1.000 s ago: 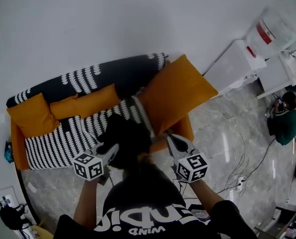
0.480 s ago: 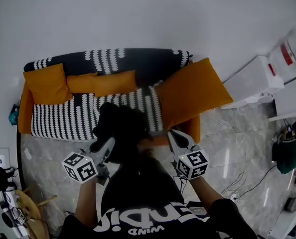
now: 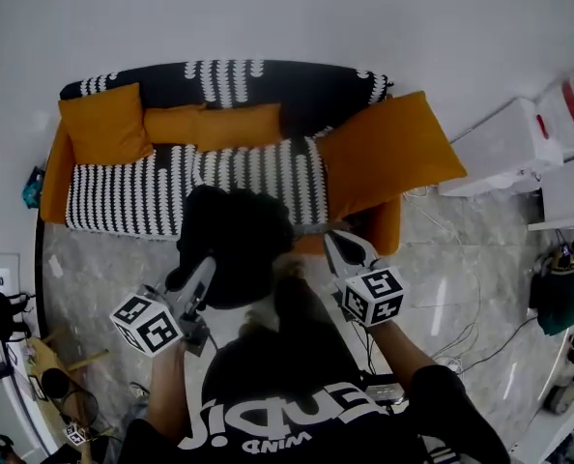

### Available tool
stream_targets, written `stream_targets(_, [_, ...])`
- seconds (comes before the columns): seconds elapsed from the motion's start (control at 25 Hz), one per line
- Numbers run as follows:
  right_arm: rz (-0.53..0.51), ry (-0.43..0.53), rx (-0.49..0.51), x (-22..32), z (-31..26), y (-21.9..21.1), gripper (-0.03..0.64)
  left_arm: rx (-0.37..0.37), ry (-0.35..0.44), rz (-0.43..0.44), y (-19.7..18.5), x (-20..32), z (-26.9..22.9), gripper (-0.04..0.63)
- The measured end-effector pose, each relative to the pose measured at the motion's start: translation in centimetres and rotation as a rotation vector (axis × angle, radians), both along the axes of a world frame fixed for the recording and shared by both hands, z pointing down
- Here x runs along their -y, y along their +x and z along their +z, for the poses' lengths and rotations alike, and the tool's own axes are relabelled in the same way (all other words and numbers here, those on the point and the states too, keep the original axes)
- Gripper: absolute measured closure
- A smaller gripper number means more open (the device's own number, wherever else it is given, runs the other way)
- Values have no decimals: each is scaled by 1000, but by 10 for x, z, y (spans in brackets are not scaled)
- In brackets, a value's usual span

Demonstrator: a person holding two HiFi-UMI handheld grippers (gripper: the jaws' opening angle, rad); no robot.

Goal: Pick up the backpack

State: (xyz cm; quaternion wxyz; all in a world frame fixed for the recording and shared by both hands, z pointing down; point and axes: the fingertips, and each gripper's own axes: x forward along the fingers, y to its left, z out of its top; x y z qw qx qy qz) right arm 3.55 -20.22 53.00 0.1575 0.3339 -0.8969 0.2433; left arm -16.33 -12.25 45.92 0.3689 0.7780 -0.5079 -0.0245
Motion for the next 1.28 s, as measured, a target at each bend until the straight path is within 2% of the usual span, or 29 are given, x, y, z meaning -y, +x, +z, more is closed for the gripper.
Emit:
stream_targets(0.16, [2, 7, -8, -37, -1, -9, 615, -12, -6, -5, -7, -45, 7, 537])
stream_targets(0.4, [34, 23, -16, -133, -10, -25, 615, -4, -2, 57, -17, -122, 14, 537])
stream_targets(0.56, [60, 41, -35, -185, -21, -20, 615, 14, -10, 81, -24, -169, 12, 537])
stream_targets(0.92, [70, 90, -18, -225, -58, 6, 615, 113, -6, 61, -6, -225, -4, 537])
stream_targets(1.12, [45, 119, -15, -233, -67, 19, 615, 110, 1, 0, -2, -241, -6, 537])
stream_targets(1.28, [55, 123, -20, -243, -64, 25, 615, 122, 16, -10, 6, -248, -4, 537])
